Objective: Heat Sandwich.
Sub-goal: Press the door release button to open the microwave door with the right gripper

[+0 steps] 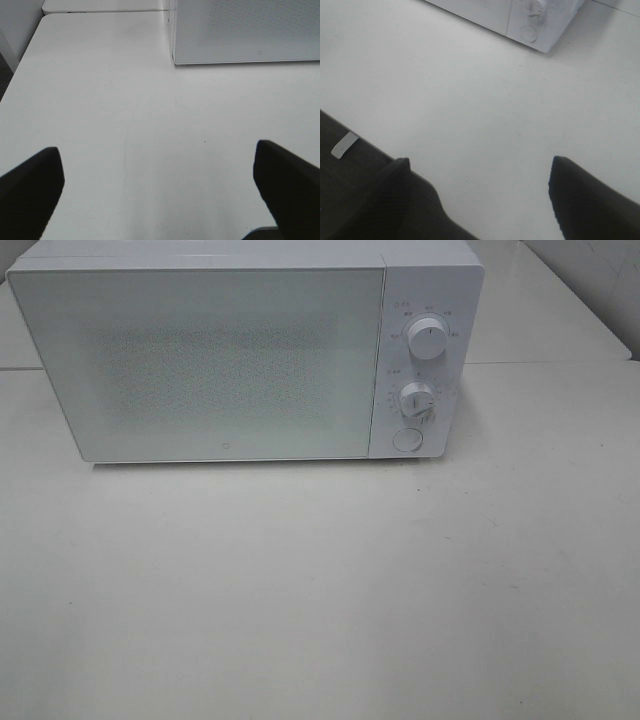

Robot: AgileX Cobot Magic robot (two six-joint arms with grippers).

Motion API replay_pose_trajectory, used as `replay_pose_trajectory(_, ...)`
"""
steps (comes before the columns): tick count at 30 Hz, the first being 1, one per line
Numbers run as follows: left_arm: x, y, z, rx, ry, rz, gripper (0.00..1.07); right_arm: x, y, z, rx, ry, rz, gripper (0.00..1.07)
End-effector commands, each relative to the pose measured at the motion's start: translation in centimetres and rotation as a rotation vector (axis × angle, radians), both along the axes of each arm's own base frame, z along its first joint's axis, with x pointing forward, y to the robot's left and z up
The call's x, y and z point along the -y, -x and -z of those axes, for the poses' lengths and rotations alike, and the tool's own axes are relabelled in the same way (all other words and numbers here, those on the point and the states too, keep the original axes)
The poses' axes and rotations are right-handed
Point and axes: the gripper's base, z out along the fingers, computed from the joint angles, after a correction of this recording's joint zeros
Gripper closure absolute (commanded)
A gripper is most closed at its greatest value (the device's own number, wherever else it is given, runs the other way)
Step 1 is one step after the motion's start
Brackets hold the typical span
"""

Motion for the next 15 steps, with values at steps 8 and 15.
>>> replay_pose_trajectory(8,0.0,0.2,0.0,0.029,0.007,-0.002,0.09,1.0,1.9,2.1,0.1,-0.033,0.257,0.33)
replay_pose_trajectory(15,0.0,0.2,0.0,0.029,0.007,-0.002,0.09,1.2,3.3,2.3,0.202,-0.056,0.354,0.34)
